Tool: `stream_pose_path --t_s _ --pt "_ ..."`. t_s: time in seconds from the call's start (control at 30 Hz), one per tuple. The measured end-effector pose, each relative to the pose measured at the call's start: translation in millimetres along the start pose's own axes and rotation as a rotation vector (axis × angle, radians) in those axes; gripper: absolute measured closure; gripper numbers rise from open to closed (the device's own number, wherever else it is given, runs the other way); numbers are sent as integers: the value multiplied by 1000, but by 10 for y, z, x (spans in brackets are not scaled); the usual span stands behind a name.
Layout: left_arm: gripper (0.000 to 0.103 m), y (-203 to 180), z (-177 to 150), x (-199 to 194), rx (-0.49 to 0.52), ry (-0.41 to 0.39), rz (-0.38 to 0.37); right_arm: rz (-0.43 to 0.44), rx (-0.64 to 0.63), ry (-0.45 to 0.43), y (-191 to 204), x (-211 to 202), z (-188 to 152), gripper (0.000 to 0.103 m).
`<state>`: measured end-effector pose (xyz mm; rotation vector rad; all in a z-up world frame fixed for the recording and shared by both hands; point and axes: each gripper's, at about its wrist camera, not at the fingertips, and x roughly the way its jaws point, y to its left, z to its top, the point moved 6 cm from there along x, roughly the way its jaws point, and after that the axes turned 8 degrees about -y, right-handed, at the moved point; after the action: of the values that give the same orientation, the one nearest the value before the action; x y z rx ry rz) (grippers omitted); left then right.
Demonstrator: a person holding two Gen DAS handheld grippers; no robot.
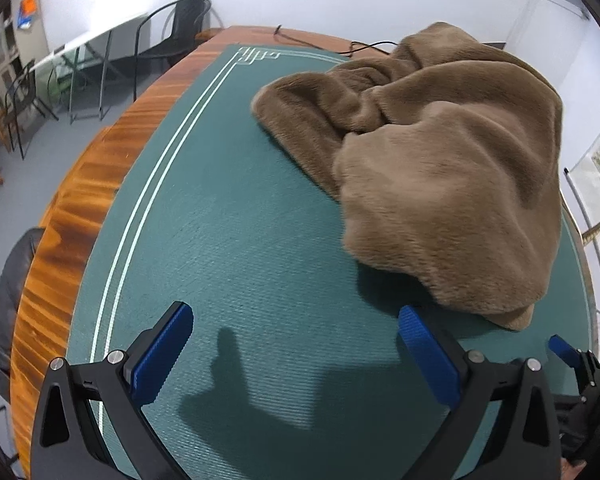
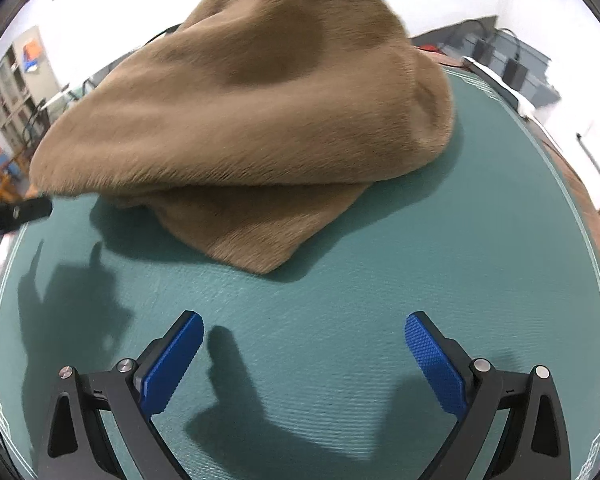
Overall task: Fold clothes
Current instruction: 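Move the right gripper toward the crumpled brown fleece blanket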
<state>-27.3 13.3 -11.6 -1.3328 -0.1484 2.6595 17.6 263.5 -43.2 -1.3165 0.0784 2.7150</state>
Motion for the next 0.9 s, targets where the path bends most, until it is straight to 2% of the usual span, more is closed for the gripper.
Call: stream_pose_path --t_s 0.17,0.27,0.37,0.57,0.67,0.7,0.73,0.8,0.9 --pt "0 94 -23 1 -10 9 28 3 5 -24 30 -49 116 1" --pt "0 70 17 -20 24 -5 57 4 -25 -47 138 -68 179 1" --pt "0 68 56 -104 41 -24 66 11 -117 -100 391 -147 197 1" --pt "0 260 73 -285 2 -49 82 12 -372 -212 1042 -156 284 1" --pt "0 379 89 -320 -16 -49 98 8 -432 -241 1266 -75 353 2" --pt "0 414 101 -320 -21 -46 105 16 -436 -238 1321 -28 396 11" --pt "0 439 131 -317 -25 -41 111 26 -430 -227 1345 16 437 35" --pt "0 499 132 -324 -34 -39 118 57 -396 -206 1364 71 520 69" --pt "0 529 95 -366 -46 -35 113 83 -325 -212 1270 43 687 80"
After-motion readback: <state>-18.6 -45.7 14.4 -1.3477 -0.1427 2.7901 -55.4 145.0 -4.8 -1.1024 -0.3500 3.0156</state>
